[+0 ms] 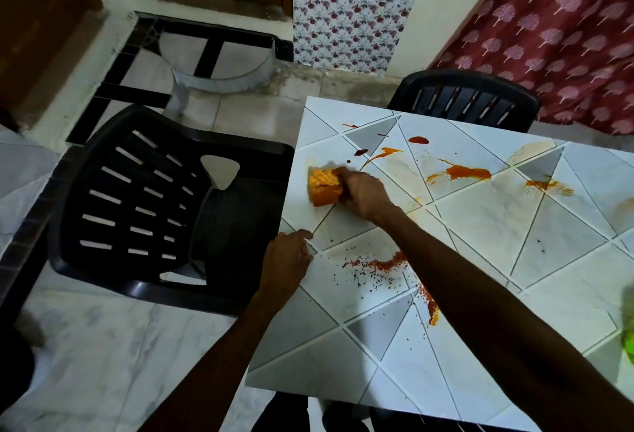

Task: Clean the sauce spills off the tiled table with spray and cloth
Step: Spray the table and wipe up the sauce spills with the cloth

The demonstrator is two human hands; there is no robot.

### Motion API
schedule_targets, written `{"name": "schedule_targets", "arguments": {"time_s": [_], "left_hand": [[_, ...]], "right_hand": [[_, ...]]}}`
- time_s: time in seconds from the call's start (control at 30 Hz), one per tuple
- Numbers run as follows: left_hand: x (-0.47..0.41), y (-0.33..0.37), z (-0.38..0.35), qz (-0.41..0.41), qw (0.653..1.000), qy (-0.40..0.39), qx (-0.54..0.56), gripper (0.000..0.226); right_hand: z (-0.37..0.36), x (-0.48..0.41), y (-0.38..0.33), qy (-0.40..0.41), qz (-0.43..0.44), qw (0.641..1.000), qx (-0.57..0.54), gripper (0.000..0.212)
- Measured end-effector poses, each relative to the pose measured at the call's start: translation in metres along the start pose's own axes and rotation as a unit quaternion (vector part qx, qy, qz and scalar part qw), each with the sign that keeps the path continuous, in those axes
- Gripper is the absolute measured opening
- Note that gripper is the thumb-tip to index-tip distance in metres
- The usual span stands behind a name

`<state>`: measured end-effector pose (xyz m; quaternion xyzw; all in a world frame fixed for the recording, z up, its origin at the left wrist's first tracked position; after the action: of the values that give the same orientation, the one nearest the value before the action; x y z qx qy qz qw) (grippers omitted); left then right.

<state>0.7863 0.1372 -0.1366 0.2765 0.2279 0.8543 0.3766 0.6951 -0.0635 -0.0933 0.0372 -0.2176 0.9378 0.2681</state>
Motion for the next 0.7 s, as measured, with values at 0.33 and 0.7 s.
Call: {"name": "schedule_targets", "arguments": {"time_s": [0.33,0.7], "left_hand": [[0.027,-0.024,0.004,0.004,1.0,-0.002,0.012,0.02],[0.066,-0.036,-0.001,0.055,0.997,0.003,0.061,0.02]], "right_hand": [[-0.046,0.076,-0.033,-0.008,0.115,0.993,0.02,0.065],[-0.042,0.166,-0.03,-0.078,0.13,0.988,0.029,0.057]]}}
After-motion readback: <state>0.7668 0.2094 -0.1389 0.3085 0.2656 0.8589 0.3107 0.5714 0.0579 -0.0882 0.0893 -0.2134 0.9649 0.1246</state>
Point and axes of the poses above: each hand's wrist, its own x-axis away from the middle knuckle, its own z-axis out of the back of the hand, y = z × x, the point moved 3 cm from there along -x, towards the middle knuckle, and after that the axes turned 15 degrees about z, right-handed, at the moved point
